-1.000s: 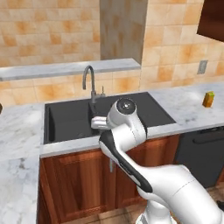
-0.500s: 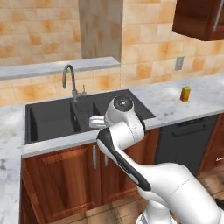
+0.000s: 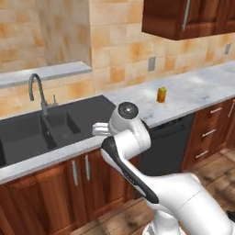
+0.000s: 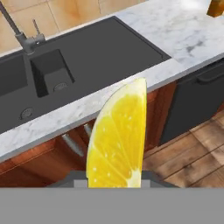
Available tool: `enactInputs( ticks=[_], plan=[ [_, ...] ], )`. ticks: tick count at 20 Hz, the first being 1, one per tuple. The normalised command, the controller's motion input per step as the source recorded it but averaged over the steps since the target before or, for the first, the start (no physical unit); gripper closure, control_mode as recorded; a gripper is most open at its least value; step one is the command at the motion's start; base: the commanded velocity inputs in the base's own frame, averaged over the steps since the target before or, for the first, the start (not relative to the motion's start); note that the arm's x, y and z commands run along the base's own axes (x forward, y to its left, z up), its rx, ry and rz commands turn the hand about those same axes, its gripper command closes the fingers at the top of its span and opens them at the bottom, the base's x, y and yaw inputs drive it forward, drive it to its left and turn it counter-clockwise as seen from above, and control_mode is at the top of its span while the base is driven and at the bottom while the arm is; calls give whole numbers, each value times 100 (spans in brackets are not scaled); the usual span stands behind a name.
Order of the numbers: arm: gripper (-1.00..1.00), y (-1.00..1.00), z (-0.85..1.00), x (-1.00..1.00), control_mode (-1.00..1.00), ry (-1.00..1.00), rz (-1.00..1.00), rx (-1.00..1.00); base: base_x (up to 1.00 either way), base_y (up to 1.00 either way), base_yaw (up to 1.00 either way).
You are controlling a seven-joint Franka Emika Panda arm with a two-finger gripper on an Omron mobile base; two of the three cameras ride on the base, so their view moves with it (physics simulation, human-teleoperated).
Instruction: Turn on the sink faucet. Then move the lemon wedge from the counter to the sink. Turn off the sink. Move the vegetable from the sink to the pot next to the stove. Finally move the pot to the rear left burner.
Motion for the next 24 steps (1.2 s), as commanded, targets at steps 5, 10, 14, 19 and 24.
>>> enactInputs(
  ticks=[5,10,14,19,24],
  plan=[
    [100,0,0,0,100,0,0,0,0,-17,-39],
    [100,0,0,0,100,0,0,0,3,-16,-39],
    [100,0,0,0,100,0,0,0,19,-29,-35],
    [100,0,0,0,100,0,0,0,24,-54,-29],
    [100,0,0,0,100,0,0,0,27,-67,-23]
  ],
)
